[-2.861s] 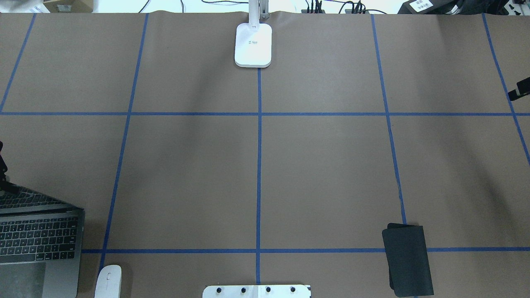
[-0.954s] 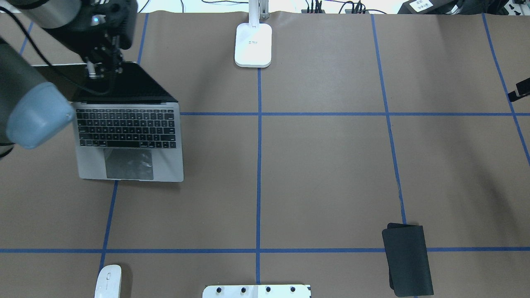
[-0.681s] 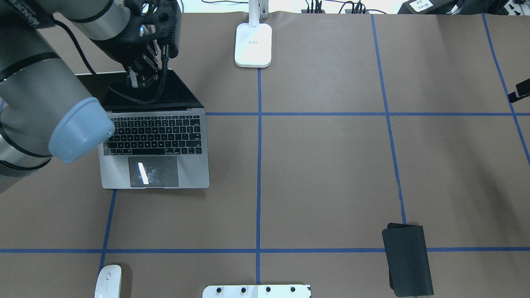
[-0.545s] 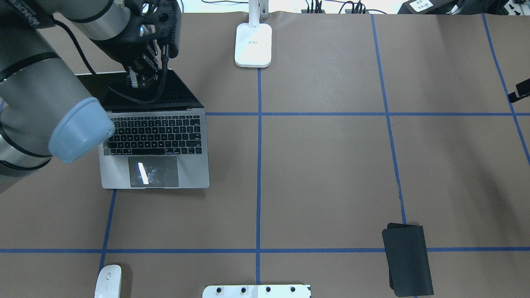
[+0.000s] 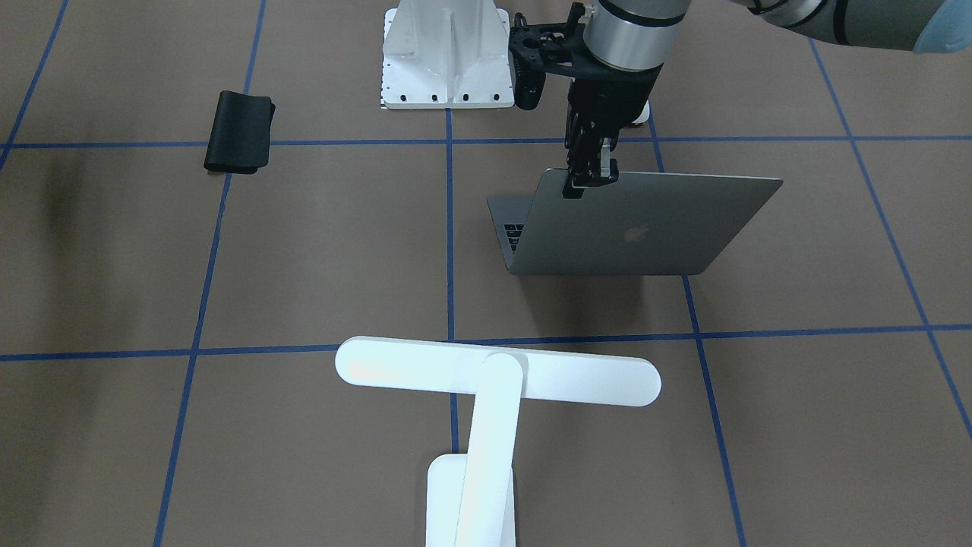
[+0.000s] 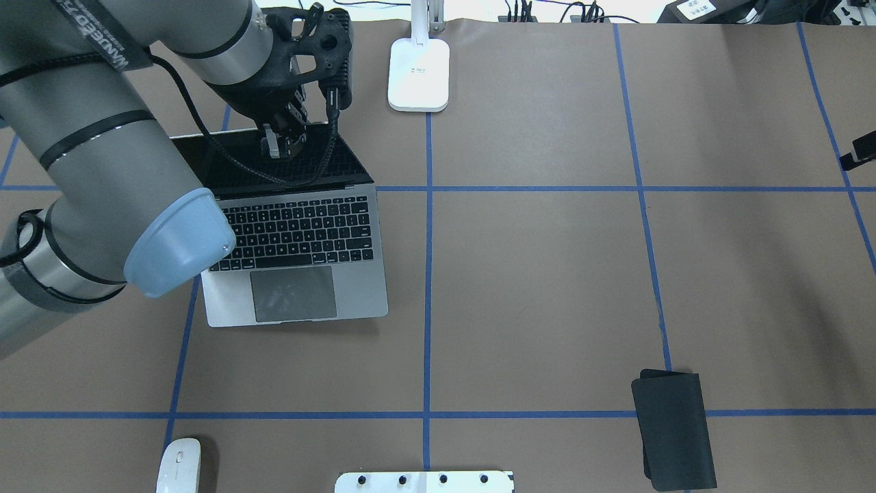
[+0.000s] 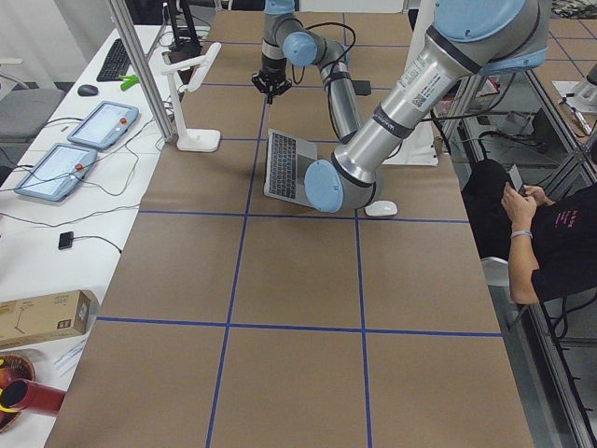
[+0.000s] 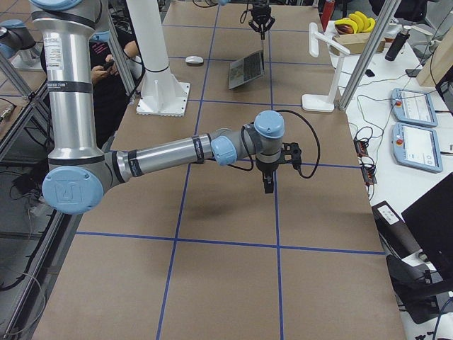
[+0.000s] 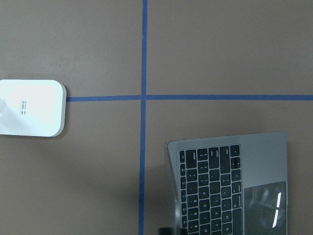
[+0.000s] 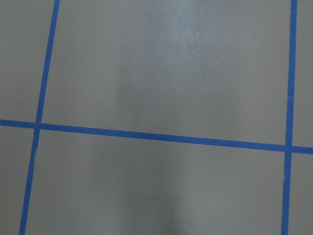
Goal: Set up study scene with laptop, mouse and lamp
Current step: 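Slide the laptop with the left gripper toward the white lamp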
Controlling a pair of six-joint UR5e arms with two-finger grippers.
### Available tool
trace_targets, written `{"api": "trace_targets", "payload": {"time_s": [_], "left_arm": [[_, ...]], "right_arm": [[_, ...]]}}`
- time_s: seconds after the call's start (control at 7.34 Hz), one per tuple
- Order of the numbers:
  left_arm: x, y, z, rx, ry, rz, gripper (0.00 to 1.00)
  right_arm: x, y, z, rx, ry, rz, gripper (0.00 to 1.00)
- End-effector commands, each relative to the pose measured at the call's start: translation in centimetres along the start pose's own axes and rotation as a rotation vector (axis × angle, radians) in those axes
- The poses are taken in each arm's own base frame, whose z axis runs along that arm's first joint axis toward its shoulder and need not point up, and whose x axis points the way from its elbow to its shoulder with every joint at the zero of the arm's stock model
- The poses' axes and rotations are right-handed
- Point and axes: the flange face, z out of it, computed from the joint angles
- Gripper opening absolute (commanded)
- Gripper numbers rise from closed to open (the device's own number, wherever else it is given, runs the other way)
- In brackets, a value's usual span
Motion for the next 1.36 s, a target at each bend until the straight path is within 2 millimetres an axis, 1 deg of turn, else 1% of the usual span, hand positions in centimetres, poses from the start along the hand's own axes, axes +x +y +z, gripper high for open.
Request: {"api": "trace_targets", "payload": {"time_s": [0.0, 0.14, 0.27, 0.54, 0.68, 1.23], "left_arm": [[-0.9, 0.2, 0.9, -0.032, -0.027, 0.022, 0.00], [-1.9, 0.8, 3.3, -0.049, -0.016, 0.061, 0.00], [-2.4, 0.3, 3.8, -0.014, -0.039, 0.076, 0.00], [-2.5, 0.0, 3.6, -0.006, -0.040, 0.070, 0.00], [-2.6, -0.2, 4.0, -0.006, -0.037, 0.049, 0.00], [-2.9, -0.5, 4.1, 0.006, -0.050, 0.028, 0.00]], "right_arm": [[0.1, 0.0, 0.2, -0.004, 0.001, 0.001, 1.00], [0.1, -0.1, 0.2, -0.004, 0.000, 0.001, 1.00], [-0.1, -0.6, 0.1, 0.001, 0.000, 0.000, 1.00], [-0.2, -0.6, 0.1, 0.000, 0.000, -0.001, 1.00], [-0.2, -0.6, 0.1, 0.000, -0.002, -0.001, 1.00], [-0.2, -0.6, 0.0, 0.002, -0.002, -0.002, 1.00]]}}
